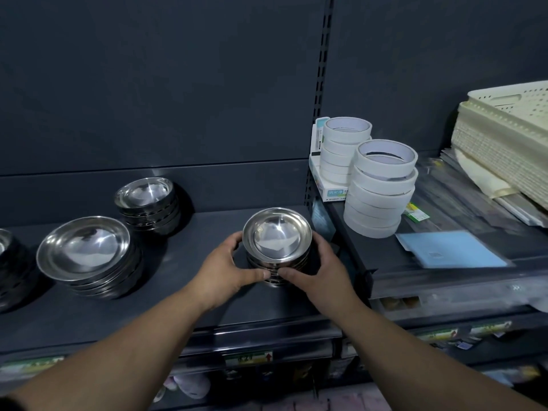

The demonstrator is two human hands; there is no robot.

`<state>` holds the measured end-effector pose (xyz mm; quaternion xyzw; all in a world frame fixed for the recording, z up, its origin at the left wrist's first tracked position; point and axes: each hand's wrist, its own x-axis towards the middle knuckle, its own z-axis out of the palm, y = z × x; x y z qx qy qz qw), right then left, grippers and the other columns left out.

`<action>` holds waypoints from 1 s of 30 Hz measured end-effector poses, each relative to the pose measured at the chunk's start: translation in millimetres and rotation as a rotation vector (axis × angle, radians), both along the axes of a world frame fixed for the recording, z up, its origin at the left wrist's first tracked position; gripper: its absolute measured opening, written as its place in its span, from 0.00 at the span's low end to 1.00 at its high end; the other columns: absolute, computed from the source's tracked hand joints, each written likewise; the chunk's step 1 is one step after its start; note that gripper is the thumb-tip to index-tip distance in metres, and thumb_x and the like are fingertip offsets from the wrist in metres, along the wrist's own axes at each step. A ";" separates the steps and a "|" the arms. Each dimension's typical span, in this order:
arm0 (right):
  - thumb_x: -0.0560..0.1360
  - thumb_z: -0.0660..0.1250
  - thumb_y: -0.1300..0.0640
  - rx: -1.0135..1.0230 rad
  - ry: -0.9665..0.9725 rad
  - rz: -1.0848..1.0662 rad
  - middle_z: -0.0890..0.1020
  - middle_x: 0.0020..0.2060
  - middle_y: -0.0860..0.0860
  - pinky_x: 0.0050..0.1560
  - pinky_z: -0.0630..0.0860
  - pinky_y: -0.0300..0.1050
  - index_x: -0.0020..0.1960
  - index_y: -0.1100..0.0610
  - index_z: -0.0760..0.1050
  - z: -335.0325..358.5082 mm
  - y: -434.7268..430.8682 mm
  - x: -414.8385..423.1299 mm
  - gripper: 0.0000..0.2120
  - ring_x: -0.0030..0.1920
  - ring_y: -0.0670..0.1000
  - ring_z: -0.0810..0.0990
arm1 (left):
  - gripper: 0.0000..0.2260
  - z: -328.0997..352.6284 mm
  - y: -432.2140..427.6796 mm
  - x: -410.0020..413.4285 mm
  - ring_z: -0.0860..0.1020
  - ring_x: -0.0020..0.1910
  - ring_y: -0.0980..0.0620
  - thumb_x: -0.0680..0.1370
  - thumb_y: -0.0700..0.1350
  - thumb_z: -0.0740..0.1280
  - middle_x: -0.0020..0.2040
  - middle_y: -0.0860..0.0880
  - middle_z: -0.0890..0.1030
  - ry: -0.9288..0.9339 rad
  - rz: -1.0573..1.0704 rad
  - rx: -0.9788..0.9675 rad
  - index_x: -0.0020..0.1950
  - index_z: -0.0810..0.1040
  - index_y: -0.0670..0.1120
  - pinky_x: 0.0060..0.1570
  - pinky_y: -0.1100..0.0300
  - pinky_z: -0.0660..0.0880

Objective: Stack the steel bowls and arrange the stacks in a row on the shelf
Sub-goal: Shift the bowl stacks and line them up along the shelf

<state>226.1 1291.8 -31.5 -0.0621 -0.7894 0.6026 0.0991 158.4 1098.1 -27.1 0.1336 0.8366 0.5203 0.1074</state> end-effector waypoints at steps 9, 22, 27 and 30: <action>0.62 0.81 0.58 0.041 -0.049 -0.003 0.74 0.57 0.34 0.50 0.65 0.16 0.73 0.46 0.62 -9.7 -2.8 3.4 0.46 0.56 0.29 0.72 | 0.44 -11.9 0.8 6.6 0.73 0.66 0.58 0.63 0.44 0.81 0.66 0.53 0.76 -0.091 -0.017 0.135 0.75 0.63 0.48 0.71 0.57 0.66; 0.66 0.78 0.64 0.039 -0.070 -0.006 0.75 0.54 0.34 0.47 0.63 0.15 0.72 0.44 0.61 -13.4 -0.3 -3.5 0.42 0.51 0.25 0.71 | 0.37 -30.6 16.5 4.7 0.77 0.63 0.54 0.66 0.38 0.79 0.63 0.49 0.79 -0.111 0.043 0.207 0.72 0.66 0.45 0.70 0.51 0.69; 0.66 0.79 0.62 0.037 -0.070 0.002 0.75 0.55 0.34 0.47 0.65 0.16 0.69 0.41 0.60 -14.3 3.1 -3.2 0.42 0.54 0.30 0.74 | 0.45 -28.3 17.1 5.5 0.75 0.64 0.55 0.57 0.56 0.80 0.65 0.52 0.76 -0.038 0.069 0.121 0.71 0.66 0.53 0.69 0.52 0.70; 0.64 0.80 0.61 0.000 -0.053 -0.002 0.73 0.53 0.31 0.45 0.65 0.16 0.65 0.40 0.60 -11.6 4.1 -1.9 0.41 0.48 0.20 0.70 | 0.50 -21.5 17.1 0.8 0.70 0.69 0.57 0.56 0.62 0.78 0.69 0.54 0.73 0.013 0.054 0.066 0.74 0.62 0.54 0.72 0.56 0.65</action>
